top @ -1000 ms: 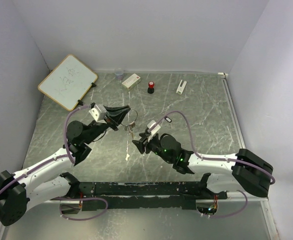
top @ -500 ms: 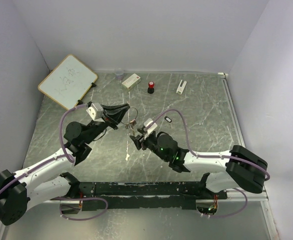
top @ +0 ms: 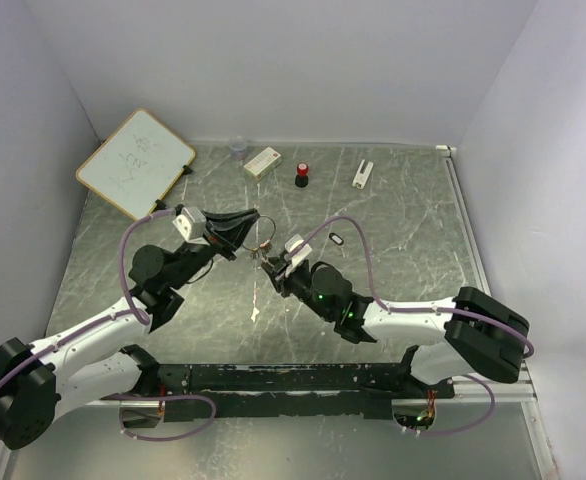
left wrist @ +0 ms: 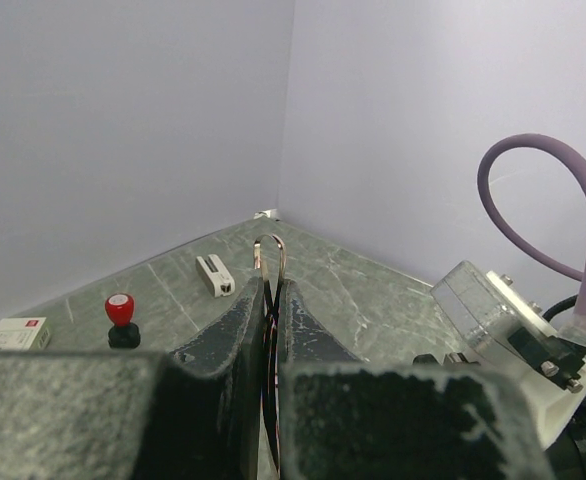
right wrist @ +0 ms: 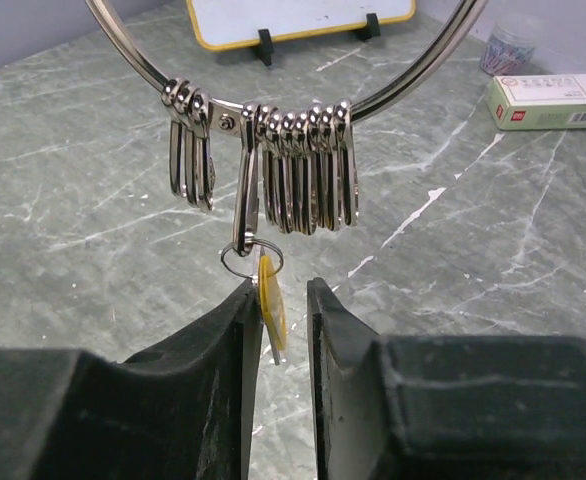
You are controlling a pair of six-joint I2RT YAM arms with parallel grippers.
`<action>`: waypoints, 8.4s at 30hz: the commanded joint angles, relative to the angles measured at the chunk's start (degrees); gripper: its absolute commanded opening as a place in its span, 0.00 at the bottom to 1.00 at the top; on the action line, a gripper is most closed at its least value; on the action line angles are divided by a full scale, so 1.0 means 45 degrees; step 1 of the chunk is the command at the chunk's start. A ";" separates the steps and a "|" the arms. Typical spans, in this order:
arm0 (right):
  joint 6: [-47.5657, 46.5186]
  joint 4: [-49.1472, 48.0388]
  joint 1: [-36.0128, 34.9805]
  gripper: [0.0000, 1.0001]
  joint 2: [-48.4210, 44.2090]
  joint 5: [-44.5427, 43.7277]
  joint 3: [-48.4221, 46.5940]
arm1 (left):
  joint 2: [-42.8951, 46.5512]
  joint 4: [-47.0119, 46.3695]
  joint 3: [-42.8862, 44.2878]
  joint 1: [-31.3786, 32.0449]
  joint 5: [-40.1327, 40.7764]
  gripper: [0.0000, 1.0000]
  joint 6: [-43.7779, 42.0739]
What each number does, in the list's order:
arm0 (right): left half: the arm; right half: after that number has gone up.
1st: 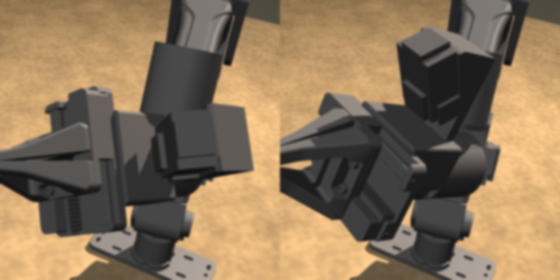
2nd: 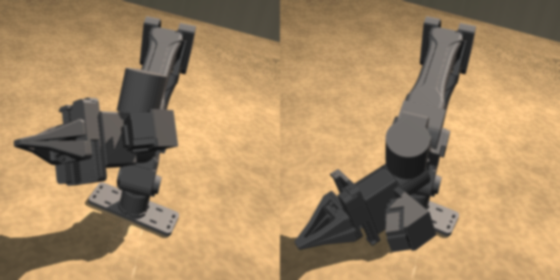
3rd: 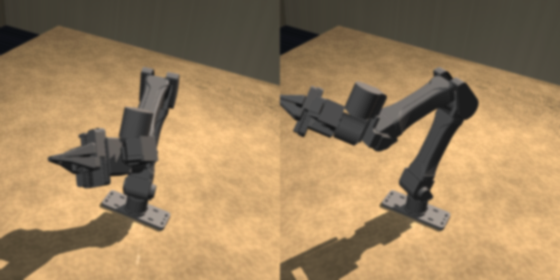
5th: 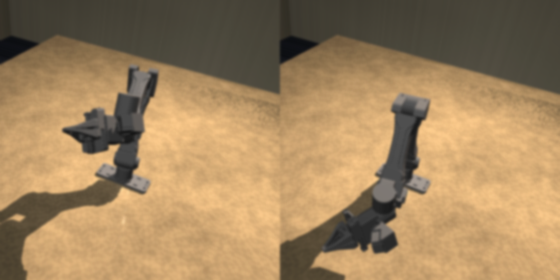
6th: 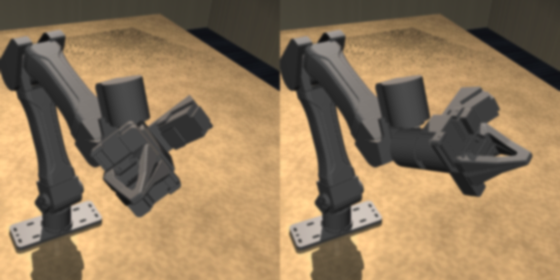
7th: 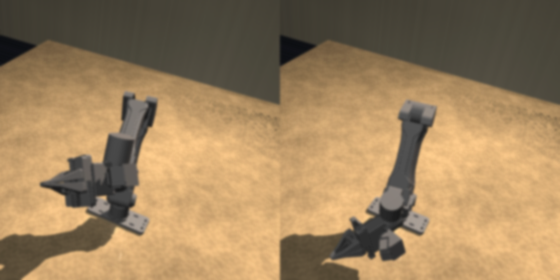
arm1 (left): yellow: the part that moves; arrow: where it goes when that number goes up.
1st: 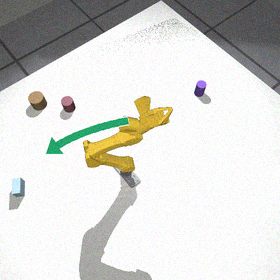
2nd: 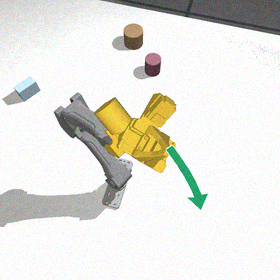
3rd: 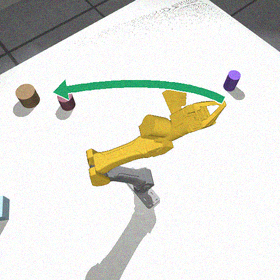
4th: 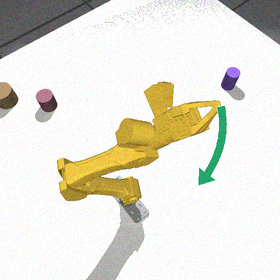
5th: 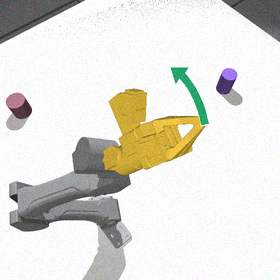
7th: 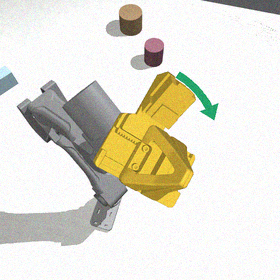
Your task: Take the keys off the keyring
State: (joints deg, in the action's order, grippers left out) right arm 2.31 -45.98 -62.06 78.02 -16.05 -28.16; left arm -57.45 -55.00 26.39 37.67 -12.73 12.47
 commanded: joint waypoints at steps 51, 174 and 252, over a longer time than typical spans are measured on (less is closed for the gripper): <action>0.0375 0.8427 -0.0289 0.00 -0.4205 -0.1481 -0.2732 | 0.0686 0.0099 -0.0345 0.0037 0.2179 0.31 -0.0695; 0.3847 2.0612 -0.2187 0.00 -0.0164 -0.4272 -1.2863 | -0.2777 -0.4728 -0.1488 0.2615 0.0156 0.32 -0.2966; 0.4514 2.0837 -0.2233 0.00 -0.0541 -0.5131 -1.2002 | 0.0516 -0.1416 -0.1573 0.2615 0.1264 0.11 -0.4737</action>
State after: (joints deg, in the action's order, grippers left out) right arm 21.87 45.78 -71.81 78.98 -33.23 -81.84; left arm -54.94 -62.35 19.22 49.30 -9.45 -8.23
